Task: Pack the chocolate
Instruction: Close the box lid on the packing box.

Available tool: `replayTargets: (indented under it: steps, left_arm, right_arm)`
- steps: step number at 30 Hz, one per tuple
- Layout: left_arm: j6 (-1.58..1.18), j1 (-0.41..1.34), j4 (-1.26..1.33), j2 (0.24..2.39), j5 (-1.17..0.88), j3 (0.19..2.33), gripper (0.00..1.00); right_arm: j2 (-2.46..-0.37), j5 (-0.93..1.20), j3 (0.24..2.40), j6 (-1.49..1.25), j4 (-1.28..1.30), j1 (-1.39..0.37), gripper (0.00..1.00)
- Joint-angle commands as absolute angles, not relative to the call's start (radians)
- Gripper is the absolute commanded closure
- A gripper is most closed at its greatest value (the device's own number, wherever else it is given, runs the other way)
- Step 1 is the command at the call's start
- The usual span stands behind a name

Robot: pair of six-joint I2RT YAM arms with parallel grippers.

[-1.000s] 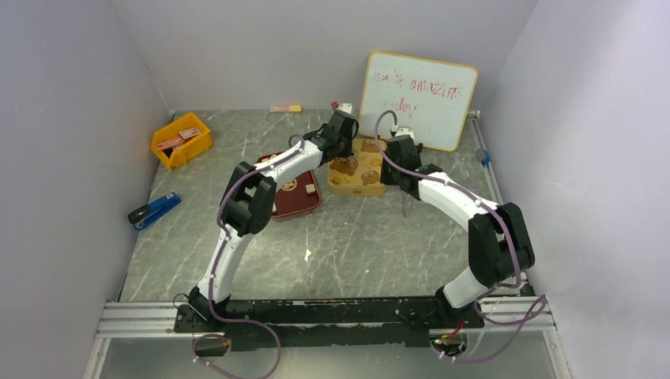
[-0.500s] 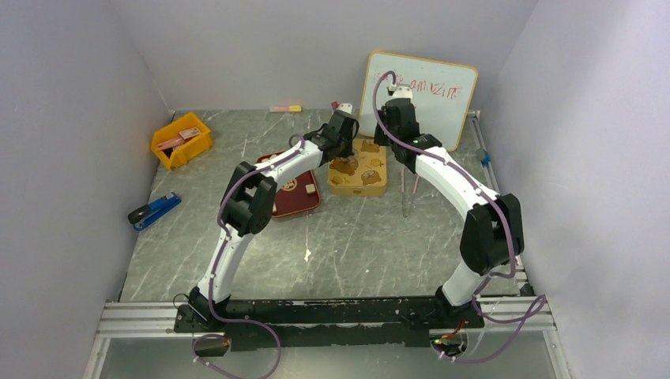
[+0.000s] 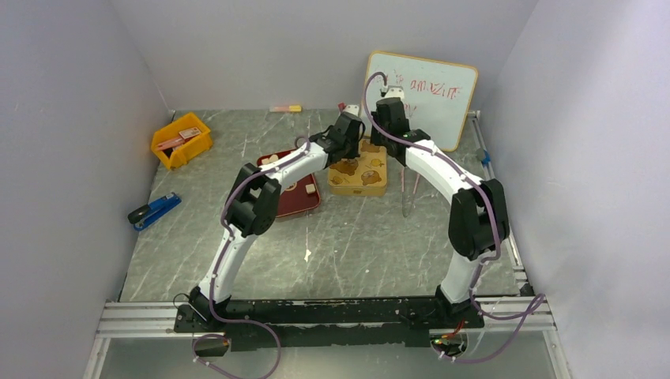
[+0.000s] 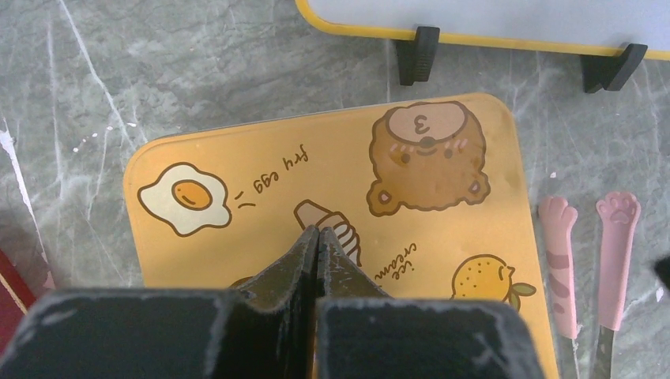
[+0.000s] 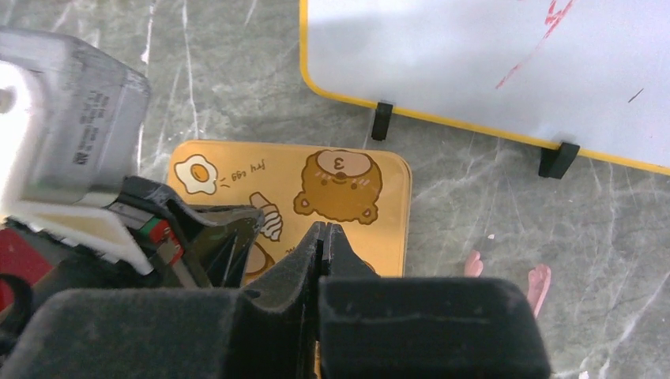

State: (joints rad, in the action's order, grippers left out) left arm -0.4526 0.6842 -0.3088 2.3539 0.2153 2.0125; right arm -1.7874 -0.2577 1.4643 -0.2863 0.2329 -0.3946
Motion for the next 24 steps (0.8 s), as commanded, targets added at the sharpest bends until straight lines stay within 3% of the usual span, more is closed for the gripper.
replayTargets:
  steps: [1, 10, 24]
  left_arm:
    - [-0.434, 0.695, -0.407, 2.410, 0.205, 1.996, 0.95]
    - [-0.434, 0.696, -0.398, 2.401, 0.203, 1.978, 0.95]
    - [-0.442, 0.694, -0.365, 2.315, 0.246, 1.893, 0.94]
  right_arm:
    - [-1.828, -0.289, 1.494, -0.289, 0.213, -0.385, 1.00]
    - [-2.015, -0.278, 1.492, -0.351, 0.248, -0.346, 1.00]
    - [-2.027, -0.262, 1.425, -0.373, 0.228, -0.326, 1.00]
